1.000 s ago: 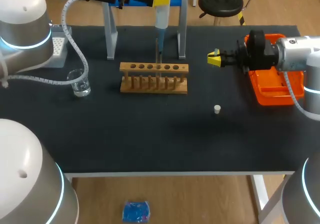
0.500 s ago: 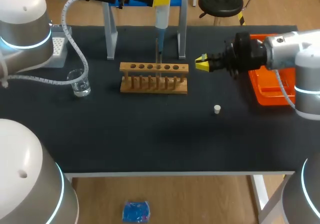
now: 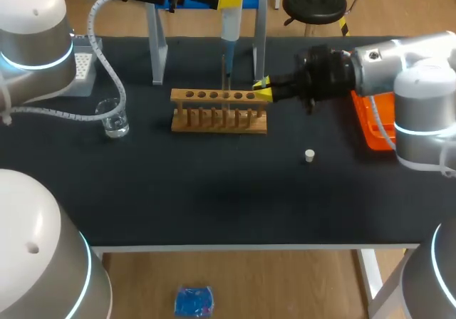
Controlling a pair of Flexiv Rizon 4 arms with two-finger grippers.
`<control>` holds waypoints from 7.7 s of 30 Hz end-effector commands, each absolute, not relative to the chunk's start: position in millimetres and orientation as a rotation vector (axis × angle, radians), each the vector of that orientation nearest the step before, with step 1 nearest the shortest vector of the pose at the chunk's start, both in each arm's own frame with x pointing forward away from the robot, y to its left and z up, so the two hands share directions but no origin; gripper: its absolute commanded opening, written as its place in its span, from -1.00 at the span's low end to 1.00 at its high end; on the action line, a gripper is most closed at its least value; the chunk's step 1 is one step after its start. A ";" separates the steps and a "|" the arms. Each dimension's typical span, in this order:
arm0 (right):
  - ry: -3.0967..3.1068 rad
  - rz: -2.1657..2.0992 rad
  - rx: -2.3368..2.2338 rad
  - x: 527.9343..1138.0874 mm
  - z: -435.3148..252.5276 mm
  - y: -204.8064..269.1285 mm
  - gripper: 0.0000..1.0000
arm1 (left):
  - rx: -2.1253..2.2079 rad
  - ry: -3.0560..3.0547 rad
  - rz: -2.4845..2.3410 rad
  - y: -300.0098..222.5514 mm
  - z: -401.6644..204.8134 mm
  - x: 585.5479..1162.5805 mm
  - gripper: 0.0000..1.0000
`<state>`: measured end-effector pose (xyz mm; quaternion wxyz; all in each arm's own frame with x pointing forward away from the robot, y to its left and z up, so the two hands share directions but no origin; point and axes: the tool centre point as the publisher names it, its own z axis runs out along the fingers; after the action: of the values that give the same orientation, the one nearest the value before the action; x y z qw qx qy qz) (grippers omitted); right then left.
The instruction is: Invert the test tube, pick up the pipette, mount the tip to pipette, aspirate from beaker and dispense into the tube, eject the tip, return the pipette, and cap with the stopper.
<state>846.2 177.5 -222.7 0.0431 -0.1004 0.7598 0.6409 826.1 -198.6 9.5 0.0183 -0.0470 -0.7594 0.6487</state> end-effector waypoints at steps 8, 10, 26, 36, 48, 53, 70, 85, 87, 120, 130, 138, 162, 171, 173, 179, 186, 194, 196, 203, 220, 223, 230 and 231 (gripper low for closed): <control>2.299 1.947 -0.425 838.5 -219.8 204.5 -1.00 | -0.148 -2.357 2.015 -198.7 9.8 826.5 -1.00; 2.299 1.936 -0.441 837.6 -219.3 207.4 -1.00 | -0.148 -2.357 2.015 -198.7 9.8 826.5 -1.00; 2.321 1.904 -0.466 839.4 -212.1 229.1 -1.00 | -0.148 -2.357 2.015 -198.7 9.8 826.5 -1.00; 2.328 1.898 -0.461 844.2 -209.9 240.6 -1.00 | -0.148 -2.357 2.015 -198.7 9.8 826.5 -1.00; 2.324 1.915 -0.452 843.7 -205.7 240.2 -1.00 | -0.148 -2.357 2.015 -198.7 9.8 826.5 -1.00; 2.317 1.926 -0.456 842.3 -202.3 238.9 -1.00 | -0.148 -2.357 2.015 -198.7 9.8 826.5 -1.00; 2.294 1.952 -0.478 837.7 -194.9 237.1 -1.00 | -0.148 -2.357 2.015 -198.7 9.8 826.5 -1.00; 2.317 2.137 -0.287 836.1 -193.5 239.5 -1.00 | -0.148 -2.357 2.015 -198.7 9.8 826.5 -1.00; 2.303 2.159 -0.260 836.0 -193.2 239.9 -1.00 | -0.148 -2.357 2.015 -198.7 9.8 826.5 -1.00; 2.187 2.233 -0.163 835.9 -185.1 240.9 -1.00 | -0.148 -2.357 2.015 -198.7 9.8 826.5 -1.00; 2.174 2.233 -0.167 837.1 -175.2 238.3 -1.00 | -0.148 -2.357 2.015 -198.7 9.8 826.5 -1.00; 2.161 2.231 -0.173 837.8 -165.0 235.1 -1.00 | -0.148 -2.357 2.015 -198.7 9.8 826.5 -1.00; 2.201 2.189 -0.184 835.2 -171.3 227.6 1.00 | -0.148 -2.357 2.015 -198.7 9.8 826.5 -1.00; 2.268 2.119 -0.188 833.7 -193.9 201.3 1.00 | -0.148 -2.357 2.015 -198.7 9.8 826.5 -1.00; 2.288 2.103 -0.173 832.6 -203.4 193.8 1.00 | -0.148 -2.357 2.015 -198.7 9.8 826.5 -1.00; 2.365 2.048 -0.135 830.2 -236.1 175.4 1.00 | -0.148 -2.357 2.015 -198.7 9.8 826.5 -1.00; 2.394 2.032 -0.111 830.7 -250.3 170.1 1.00 | -0.148 -2.357 2.015 -198.7 9.8 826.5 -1.00; 2.394 2.031 -0.110 831.0 -249.8 170.1 1.00 | -0.148 -2.357 2.015 -198.7 9.8 826.5 -1.00; 2.394 2.031 -0.110 831.0 -249.8 170.1 1.00 | -0.148 -2.357 2.015 -198.7 9.8 826.5 -1.00; 2.394 2.031 -0.110 831.0 -249.8 170.1 1.00 | -0.148 -2.357 2.015 -198.7 9.8 826.5 -1.00; 2.394 2.031 -0.110 831.0 -249.8 170.1 1.00 | -0.144 -2.362 2.025 -184.8 4.5 824.0 -1.00; 2.394 2.031 -0.110 831.0 -249.8 170.1 1.00 | -0.156 -2.372 2.009 -167.7 -0.3 820.8 -1.00; 2.394 2.031 -0.110 831.0 -249.8 170.1 1.00 | -0.208 -2.400 1.981 -119.1 -9.4 816.6 -1.00; 2.394 2.031 -0.110 831.0 -249.8 170.1 1.00 | -0.215 -2.393 1.993 -110.6 -11.2 817.4 -1.00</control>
<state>831.2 170.4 -250.0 -0.0001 -0.0353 0.7619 0.6467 820.5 -144.1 -11.7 0.0098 -0.0669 -0.7679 0.6371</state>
